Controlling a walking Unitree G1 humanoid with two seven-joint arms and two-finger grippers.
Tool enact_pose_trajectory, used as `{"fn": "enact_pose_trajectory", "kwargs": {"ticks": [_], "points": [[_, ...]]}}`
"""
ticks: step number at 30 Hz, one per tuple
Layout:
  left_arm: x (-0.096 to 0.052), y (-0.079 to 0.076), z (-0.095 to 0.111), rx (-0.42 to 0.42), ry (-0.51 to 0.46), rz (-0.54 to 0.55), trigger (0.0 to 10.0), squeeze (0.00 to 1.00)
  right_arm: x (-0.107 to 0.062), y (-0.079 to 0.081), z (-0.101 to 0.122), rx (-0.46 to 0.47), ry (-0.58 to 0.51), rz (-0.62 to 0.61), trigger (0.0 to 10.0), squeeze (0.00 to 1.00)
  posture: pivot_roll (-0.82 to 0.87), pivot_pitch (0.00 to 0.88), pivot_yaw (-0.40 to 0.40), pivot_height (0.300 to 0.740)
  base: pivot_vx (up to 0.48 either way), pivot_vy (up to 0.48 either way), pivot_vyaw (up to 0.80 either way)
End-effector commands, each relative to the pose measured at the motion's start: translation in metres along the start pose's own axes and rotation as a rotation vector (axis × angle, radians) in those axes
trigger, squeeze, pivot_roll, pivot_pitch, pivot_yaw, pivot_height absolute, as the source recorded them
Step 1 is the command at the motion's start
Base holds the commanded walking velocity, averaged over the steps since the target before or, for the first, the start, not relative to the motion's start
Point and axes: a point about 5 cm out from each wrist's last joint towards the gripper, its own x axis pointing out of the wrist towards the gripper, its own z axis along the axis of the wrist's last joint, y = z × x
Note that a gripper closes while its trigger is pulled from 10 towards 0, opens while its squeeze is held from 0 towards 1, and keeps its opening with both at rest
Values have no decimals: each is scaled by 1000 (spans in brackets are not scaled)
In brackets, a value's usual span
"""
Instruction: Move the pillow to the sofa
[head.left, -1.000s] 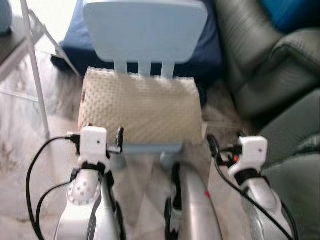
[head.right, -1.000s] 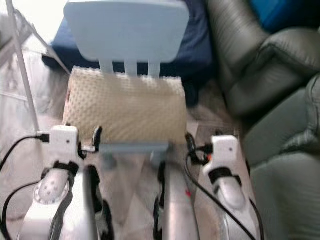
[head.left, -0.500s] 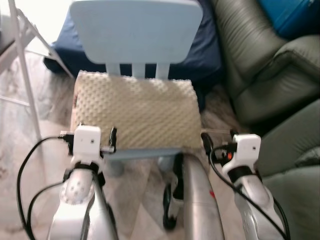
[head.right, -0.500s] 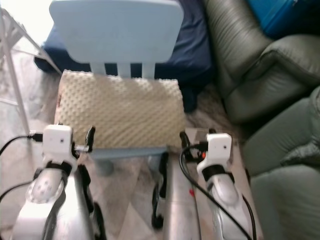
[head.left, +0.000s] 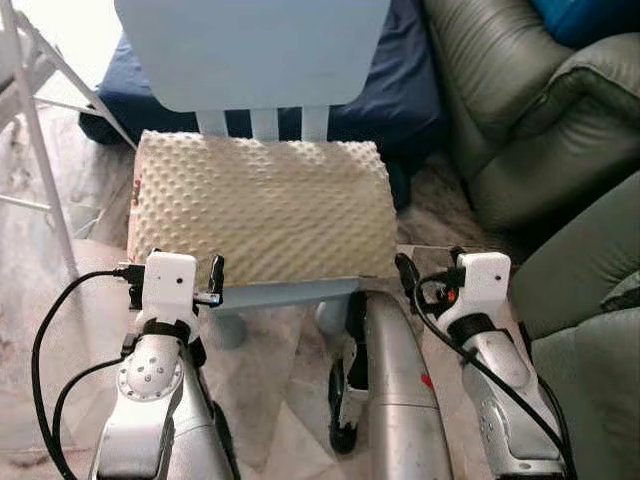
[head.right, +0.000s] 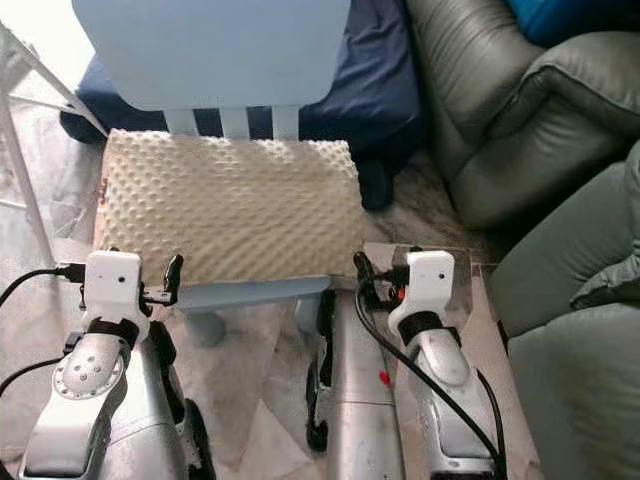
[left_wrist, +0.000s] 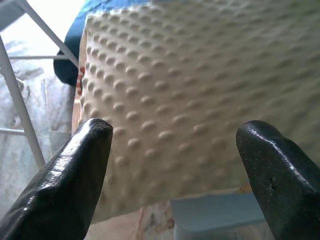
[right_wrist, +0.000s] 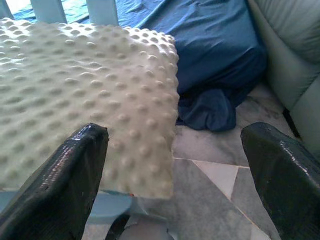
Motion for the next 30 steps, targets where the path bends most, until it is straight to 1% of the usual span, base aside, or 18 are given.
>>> {"fn": "enact_pose_trajectory", "kwargs": {"ticks": [1, 2, 3, 6, 9, 10, 11, 12, 13, 14, 15, 16, 18, 20, 21, 22, 26, 30], "points": [[1, 8, -9, -6, 51, 7, 10000, 1000, 4, -4, -6, 11, 47, 14, 10000, 749, -11, 345, -96, 492, 0, 0, 0], [1, 8, -9, -6, 51, 7, 10000, 1000, 4, -4, -6, 11, 47, 14, 10000, 749, -11, 345, -96, 492, 0, 0, 0], [2, 19, -15, -1, 87, 46, 10000, 1000, 9, -4, -5, 28, 48, 21, 10000, 1000, -23, 365, -97, 492, 0, 0, 0], [8, 28, -22, -32, 119, 77, 10000, 1000, 18, -2, -6, 33, 64, 40, 10000, 1000, -32, 383, -102, 492, 0, 0, 0], [15, 32, -24, -20, 118, 90, 10000, 1000, 21, 1, -7, 22, 81, 61, 10000, 1000, -45, 411, -106, 492, 0, 0, 0], [22, 36, -24, -1, 118, 113, 10000, 1000, 25, 4, -8, 6, 82, 89, 10000, 1000, -56, 426, -112, 492, 0, 0, 0], [27, 38, -25, 7, 119, 125, 10000, 180, 28, 5, -10, -37, 84, 113, 10000, 871, -58, 430, -113, 492, 0, 0, 0], [36, 39, -24, 5, 117, 139, 10000, 0, 34, 7, -12, -69, 88, 150, 10000, 349, -59, 441, -119, 492, 0, 0, 0], [39, 38, -23, -3, 115, 141, 10000, 0, 36, 8, -12, -63, 88, 162, 10000, 349, -58, 444, -121, 492, 0, 0, 0], [45, 36, -21, -4, 108, 139, 10000, 0, 41, 9, -11, -50, 92, 184, 10000, 4, -51, 455, -125, 492, 0, 0, 0], [45, 36, -21, -4, 108, 139, 10000, 0, 41, 9, -11, -50, 92, 184, 10000, 4, -51, 455, -125, 492, 0, 0, 0], [56, 33, -18, -17, 101, 143, 10000, 0, 49, 12, -9, -51, 86, 217, 10000, 0, -48, 460, -130, 492, 0, 0, 0], [59, 32, -17, -23, 97, 144, 10000, 0, 51, 13, -8, -49, 84, 226, 10000, 0, -50, 463, -131, 492, 0, 0, 0], [74, 30, -8, -18, 66, 152, 10000, 0, 65, 13, -8, -58, 91, 241, 10000, 0, -50, 478, -143, 492, 0, 0, 0], [74, 30, -8, -18, 66, 152, 10000, 0, 65, 13, -8, -58, 91, 241, 10000, 0, -50, 478, -143, 492, 0, 0, 0], [80, 30, -4, -12, 48, 161, 10000, 0, 73, 14, -6, -59, 89, 252, 10000, 0, -49, 487, -146, 492, 0, 0, 0], [83, 37, 7, 3, -12, 190, 10000, 0, 82, 16, -1, -75, 78, 263, 10000, 0, -42, 505, -147, 492, 0, 0, 0], [85, 38, 1, -2, 6, 199, 10000, 0, 87, 15, -8, -49, 119, 253, 10000, 0, -31, 512, -144, 492, 0, 0, 0]]}}
